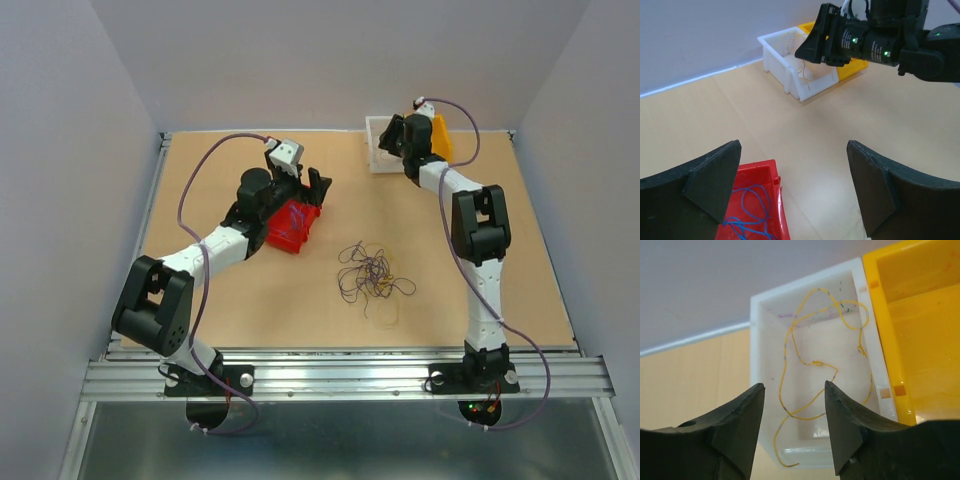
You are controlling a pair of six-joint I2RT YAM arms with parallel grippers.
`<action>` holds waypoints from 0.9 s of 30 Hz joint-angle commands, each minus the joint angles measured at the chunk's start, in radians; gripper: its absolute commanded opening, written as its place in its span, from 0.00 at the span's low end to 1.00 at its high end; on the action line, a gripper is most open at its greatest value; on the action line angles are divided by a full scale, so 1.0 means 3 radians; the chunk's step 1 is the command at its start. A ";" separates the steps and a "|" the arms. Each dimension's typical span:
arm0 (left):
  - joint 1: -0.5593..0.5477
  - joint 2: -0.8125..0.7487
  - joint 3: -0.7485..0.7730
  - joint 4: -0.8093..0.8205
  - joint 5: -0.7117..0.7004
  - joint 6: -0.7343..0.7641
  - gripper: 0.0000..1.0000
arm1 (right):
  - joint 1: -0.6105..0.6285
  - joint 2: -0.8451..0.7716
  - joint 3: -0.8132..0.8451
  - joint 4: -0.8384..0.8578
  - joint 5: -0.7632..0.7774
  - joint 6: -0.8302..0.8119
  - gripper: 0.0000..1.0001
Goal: Untangle the cables
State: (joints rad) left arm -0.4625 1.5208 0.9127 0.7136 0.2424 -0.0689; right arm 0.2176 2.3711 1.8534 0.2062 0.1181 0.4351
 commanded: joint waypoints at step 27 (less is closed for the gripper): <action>-0.0708 0.0284 0.0747 -0.2475 0.0572 0.2224 0.93 | 0.0538 -0.3961 -0.3498 -0.0677 0.0133 -0.0387 0.92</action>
State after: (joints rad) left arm -0.6682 1.6032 1.1393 0.0566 0.4335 0.4881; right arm 0.3809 1.2427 0.8581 0.0719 0.0845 0.3645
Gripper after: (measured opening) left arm 0.937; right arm 0.922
